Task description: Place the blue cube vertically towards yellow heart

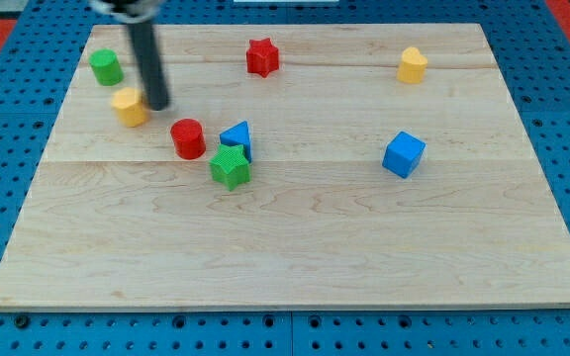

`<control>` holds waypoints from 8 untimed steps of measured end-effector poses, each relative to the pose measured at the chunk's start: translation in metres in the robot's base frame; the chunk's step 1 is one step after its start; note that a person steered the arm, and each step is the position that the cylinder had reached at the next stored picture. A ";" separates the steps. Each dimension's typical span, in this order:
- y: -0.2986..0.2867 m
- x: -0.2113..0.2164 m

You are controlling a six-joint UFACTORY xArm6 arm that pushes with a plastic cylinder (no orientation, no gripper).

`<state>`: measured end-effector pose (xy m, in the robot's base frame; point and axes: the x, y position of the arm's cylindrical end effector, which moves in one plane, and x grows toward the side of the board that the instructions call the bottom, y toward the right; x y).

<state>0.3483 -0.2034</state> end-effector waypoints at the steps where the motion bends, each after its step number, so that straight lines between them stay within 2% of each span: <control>1: -0.011 0.000; 2: -0.018 0.000; 4: 0.141 0.004; 5: 0.216 0.040; 6: 0.275 0.053; 7: 0.306 0.078; 8: 0.355 0.082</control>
<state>0.4300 0.1516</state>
